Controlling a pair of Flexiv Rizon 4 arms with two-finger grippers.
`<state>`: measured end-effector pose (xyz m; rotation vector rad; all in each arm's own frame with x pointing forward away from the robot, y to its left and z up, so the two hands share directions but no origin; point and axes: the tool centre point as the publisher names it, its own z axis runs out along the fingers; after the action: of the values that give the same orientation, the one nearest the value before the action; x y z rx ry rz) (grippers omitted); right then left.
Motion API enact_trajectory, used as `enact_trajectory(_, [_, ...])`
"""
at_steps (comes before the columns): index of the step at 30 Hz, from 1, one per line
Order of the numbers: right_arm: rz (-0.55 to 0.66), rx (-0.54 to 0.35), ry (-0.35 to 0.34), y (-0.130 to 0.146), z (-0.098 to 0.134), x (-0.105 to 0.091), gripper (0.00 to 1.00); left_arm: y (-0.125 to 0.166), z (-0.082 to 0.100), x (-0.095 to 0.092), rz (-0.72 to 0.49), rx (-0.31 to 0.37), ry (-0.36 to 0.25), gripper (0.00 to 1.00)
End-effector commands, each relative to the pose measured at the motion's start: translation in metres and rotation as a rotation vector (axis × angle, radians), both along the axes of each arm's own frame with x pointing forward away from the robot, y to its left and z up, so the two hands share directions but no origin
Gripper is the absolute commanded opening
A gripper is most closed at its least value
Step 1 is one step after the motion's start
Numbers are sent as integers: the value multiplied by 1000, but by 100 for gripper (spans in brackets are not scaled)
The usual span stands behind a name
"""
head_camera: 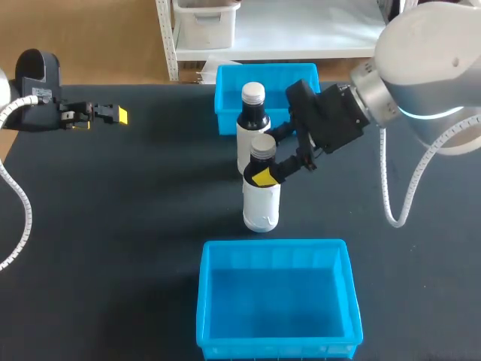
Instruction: Pick up the bottle, and place it in the far bin if it is heavy, or in the near bin if it is light.
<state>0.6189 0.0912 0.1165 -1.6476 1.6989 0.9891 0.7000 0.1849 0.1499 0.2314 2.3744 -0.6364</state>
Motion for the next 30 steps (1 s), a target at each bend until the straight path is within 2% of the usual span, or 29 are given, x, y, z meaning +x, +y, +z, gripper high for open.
enact_trajectory(1, [2, 10, 0, 0, -1, 1, 76, 0, 0, 0, 0, 0, 0, 100])
enact_trajectory(4, [6, 15, 0, 1, -1, 1, 72, 0, 0, 0, 0, 0, 0, 100])
enact_trajectory(8, [12, 18, 0, 3, -1, 0, 76, 0, 0, 0, 0, 0, 0, 100])
enact_trajectory(16, [16, 24, -3, 5, 0, 0, 79, 0, 0, 0, 0, 0, 0, 100])
enact_trajectory(18, [15, 25, -4, 5, 1, 0, 76, 0, 0, 0, 0, 0, 0, 100])
enact_trajectory(20, [14, 26, -5, 4, 1, 1, 64, 0, 0, 0, 0, 0, 0, 100])
enact_trajectory(24, [12, 27, -9, 3, 2, 0, 51, 0, 0, 0, 0, 0, 0, 100])
enact_trajectory(30, [10, 26, -6, 2, 2, 0, 47, 0, 0, 0, 0, 0, 0, 100])
